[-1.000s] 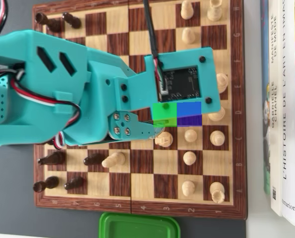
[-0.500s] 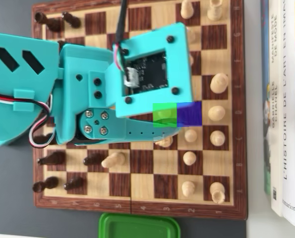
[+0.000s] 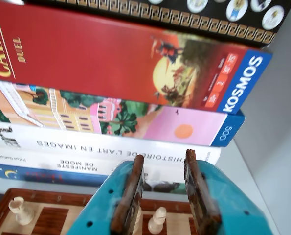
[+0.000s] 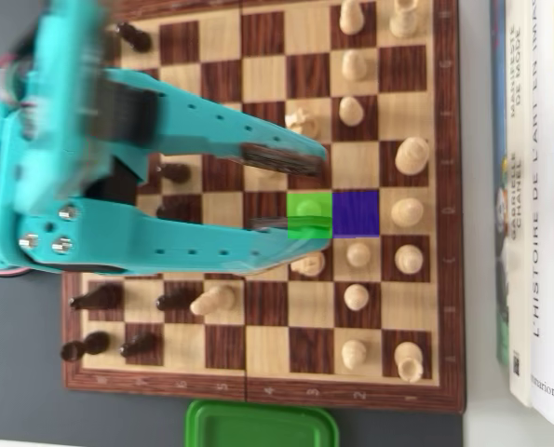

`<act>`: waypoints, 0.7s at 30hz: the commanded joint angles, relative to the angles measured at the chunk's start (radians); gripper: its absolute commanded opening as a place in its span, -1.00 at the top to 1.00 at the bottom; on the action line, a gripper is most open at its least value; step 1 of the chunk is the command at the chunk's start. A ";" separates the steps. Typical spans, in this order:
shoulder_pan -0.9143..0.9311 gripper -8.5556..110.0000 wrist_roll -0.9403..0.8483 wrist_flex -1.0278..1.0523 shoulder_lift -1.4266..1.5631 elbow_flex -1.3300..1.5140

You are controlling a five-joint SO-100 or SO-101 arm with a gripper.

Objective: Play chess

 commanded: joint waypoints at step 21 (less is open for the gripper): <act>0.012 0.63 0.083 -0.558 0.603 0.476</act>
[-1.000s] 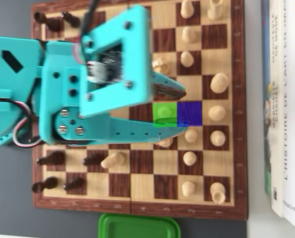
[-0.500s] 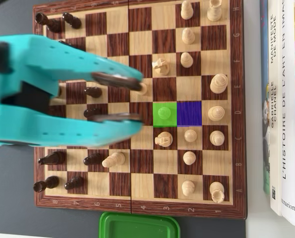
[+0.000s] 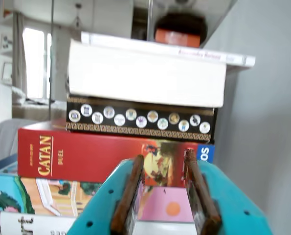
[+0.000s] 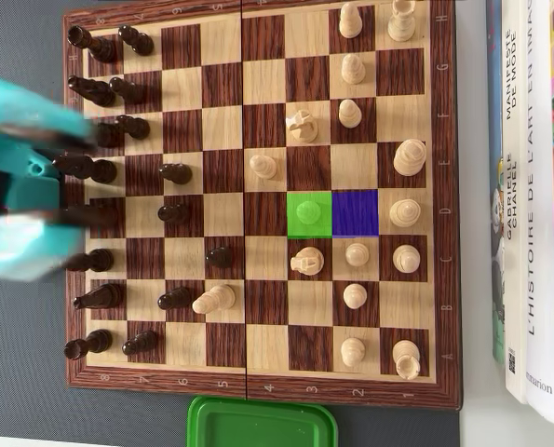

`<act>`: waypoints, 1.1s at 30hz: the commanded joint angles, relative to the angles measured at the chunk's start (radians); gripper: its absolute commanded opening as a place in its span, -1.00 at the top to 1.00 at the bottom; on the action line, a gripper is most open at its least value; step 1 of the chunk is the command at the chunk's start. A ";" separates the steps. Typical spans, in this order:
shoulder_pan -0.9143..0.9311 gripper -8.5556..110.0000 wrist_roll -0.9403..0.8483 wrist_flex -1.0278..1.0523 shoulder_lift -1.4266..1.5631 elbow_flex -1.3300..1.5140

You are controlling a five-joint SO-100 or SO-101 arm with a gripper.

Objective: Play chess

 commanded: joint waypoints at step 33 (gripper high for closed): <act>0.002 0.63 0.117 -0.920 0.399 0.216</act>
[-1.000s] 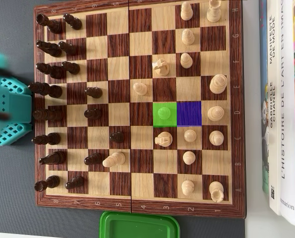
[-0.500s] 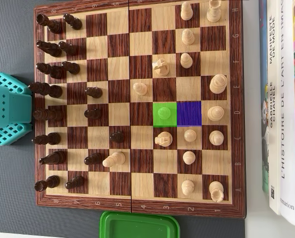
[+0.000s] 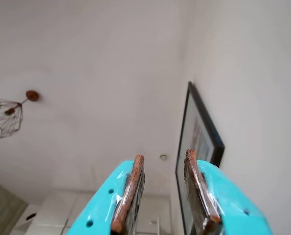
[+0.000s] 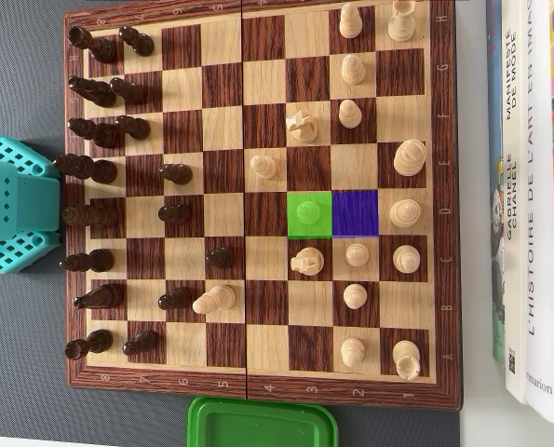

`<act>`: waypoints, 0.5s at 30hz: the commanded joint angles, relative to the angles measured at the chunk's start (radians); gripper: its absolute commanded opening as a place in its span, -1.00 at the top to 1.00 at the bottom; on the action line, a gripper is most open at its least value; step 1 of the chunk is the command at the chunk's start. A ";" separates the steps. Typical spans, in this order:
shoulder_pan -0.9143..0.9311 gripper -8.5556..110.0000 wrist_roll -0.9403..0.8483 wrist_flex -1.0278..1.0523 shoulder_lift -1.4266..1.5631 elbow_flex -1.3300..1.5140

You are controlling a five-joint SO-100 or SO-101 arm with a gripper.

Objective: Play chess

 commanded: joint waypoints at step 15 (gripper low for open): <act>-0.006 0.63 -0.117 -0.345 -0.008 0.021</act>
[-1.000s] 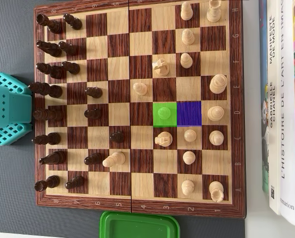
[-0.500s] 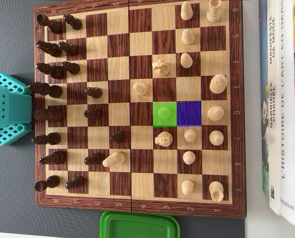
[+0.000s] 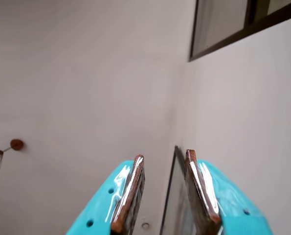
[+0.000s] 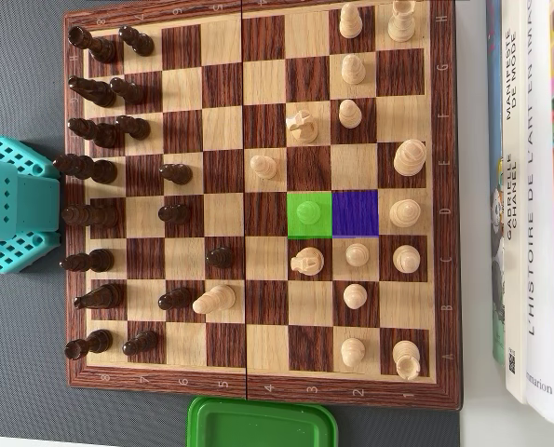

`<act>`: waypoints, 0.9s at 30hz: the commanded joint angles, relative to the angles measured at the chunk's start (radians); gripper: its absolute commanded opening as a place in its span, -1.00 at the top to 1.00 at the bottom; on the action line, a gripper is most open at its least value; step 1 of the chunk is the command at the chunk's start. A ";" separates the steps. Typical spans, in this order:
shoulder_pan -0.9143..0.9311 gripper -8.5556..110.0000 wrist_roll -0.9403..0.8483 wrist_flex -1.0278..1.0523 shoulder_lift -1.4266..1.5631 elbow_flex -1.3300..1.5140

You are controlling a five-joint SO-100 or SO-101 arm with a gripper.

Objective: Play chess

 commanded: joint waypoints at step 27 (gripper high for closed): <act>0.003 0.63 0.002 -0.018 -0.006 0.021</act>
